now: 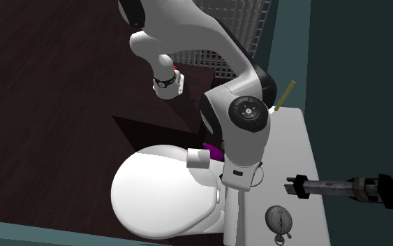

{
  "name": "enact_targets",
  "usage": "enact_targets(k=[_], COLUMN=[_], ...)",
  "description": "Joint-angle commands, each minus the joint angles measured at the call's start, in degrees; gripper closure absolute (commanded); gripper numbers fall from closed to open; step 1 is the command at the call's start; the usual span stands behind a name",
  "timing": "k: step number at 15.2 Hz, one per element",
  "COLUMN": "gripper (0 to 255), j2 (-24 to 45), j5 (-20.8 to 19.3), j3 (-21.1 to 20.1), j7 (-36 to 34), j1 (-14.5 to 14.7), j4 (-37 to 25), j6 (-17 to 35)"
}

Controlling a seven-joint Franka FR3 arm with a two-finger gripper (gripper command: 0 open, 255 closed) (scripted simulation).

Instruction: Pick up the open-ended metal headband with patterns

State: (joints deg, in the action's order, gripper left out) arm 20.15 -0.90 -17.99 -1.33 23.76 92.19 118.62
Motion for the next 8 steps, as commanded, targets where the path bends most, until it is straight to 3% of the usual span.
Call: enact_targets(k=[1, 8], gripper=[255, 255], j2=[0.0, -0.2], j5=[0.0, 0.0], j3=[0.0, 0.0], j7=[0.0, -0.1], j1=[0.0, 0.1], j4=[0.1, -2.6], j6=[0.0, -2.9])
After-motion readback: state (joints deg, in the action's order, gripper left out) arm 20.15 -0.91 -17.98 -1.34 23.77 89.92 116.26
